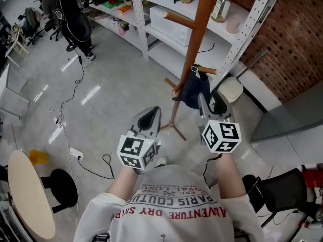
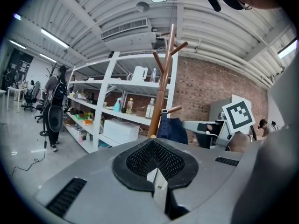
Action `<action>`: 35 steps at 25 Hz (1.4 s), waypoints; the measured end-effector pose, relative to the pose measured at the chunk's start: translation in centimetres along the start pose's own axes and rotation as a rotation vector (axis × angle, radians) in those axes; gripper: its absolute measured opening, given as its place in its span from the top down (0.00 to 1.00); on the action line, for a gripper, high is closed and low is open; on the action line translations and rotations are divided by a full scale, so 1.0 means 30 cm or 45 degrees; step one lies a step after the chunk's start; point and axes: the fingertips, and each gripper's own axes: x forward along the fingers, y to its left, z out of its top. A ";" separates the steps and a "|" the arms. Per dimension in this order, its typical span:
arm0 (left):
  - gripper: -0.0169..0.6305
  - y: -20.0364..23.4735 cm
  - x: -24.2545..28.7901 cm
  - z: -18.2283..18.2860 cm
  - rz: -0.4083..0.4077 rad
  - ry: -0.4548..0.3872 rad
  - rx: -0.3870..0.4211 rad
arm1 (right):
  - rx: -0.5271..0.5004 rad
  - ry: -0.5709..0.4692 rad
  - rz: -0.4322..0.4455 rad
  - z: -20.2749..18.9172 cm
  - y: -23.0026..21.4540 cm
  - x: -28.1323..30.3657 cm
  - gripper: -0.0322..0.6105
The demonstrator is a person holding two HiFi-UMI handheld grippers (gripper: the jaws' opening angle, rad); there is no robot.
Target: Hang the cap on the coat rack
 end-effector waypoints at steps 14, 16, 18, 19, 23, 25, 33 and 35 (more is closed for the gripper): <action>0.96 -0.068 0.045 0.078 -0.040 -0.065 0.117 | 0.023 -0.021 0.001 -0.026 0.021 -0.139 0.91; 0.96 -0.070 0.050 0.078 -0.038 -0.066 0.121 | 0.034 -0.015 0.010 -0.035 0.025 -0.143 0.92; 0.96 -0.073 0.056 0.076 -0.038 -0.063 0.123 | 0.052 -0.009 0.017 -0.043 0.024 -0.147 0.93; 0.96 -0.076 0.058 0.074 -0.039 -0.061 0.124 | 0.057 -0.006 0.018 -0.046 0.022 -0.149 0.93; 0.96 -0.085 0.062 0.068 -0.040 -0.056 0.128 | 0.066 0.007 0.024 -0.054 0.021 -0.161 0.93; 0.96 -0.086 0.063 0.067 -0.039 -0.053 0.129 | 0.056 0.006 0.023 -0.050 0.020 -0.164 0.93; 0.96 -0.081 0.063 0.054 -0.032 -0.041 0.125 | 0.037 0.027 0.017 -0.061 0.013 -0.167 0.93; 0.96 -0.079 0.059 0.051 -0.028 -0.039 0.125 | 0.049 0.042 0.038 -0.068 0.019 -0.168 0.93</action>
